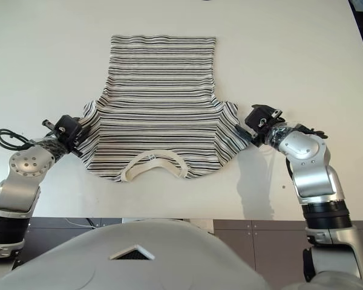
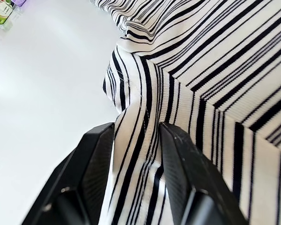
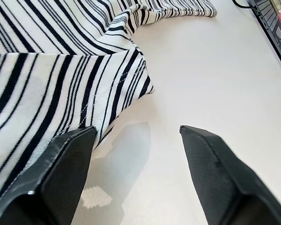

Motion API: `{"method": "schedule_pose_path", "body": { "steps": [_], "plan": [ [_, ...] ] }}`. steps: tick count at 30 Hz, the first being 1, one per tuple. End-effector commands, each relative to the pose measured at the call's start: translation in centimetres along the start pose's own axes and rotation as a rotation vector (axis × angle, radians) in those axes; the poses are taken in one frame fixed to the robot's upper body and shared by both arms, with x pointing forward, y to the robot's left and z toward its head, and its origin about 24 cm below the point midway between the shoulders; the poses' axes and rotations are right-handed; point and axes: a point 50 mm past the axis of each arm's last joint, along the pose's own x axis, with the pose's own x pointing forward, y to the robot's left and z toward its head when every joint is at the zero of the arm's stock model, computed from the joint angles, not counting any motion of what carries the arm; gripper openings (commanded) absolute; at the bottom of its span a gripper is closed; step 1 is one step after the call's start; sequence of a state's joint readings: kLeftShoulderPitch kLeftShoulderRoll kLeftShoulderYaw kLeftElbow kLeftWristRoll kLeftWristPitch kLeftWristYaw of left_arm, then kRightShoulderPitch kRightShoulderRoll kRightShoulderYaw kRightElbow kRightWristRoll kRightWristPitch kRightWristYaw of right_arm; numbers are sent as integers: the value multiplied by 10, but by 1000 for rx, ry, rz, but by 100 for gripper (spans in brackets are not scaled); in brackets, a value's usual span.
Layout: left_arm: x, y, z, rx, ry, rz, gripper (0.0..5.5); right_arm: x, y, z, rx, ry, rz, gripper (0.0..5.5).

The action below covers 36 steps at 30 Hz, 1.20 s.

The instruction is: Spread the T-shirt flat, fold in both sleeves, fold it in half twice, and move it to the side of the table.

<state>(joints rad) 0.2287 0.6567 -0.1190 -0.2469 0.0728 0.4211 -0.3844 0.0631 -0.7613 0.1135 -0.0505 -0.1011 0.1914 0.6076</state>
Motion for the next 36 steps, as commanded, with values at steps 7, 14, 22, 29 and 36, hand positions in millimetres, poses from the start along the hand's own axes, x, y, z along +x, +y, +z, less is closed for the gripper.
{"method": "schedule_pose_path", "body": {
  "steps": [7, 14, 22, 29, 36],
  "plan": [
    [1, -9, 16, -246, -66, 4, 174, -1, -38, 64, 217, -339, -166, 330],
    [1, 24, 6, -189, 23, 85, 174, 44, 7, 76, 172, -247, 14, 330],
    [13, 9, -10, -159, 84, 79, 174, 77, 26, 32, 136, -2, -20, 330],
    [7, 42, 12, -166, -32, 366, 174, 58, 8, 64, 244, -250, -134, 330],
    [-17, 48, 52, -137, -267, 424, 174, -7, 48, 47, -50, -195, 109, 330]
  ]
}}
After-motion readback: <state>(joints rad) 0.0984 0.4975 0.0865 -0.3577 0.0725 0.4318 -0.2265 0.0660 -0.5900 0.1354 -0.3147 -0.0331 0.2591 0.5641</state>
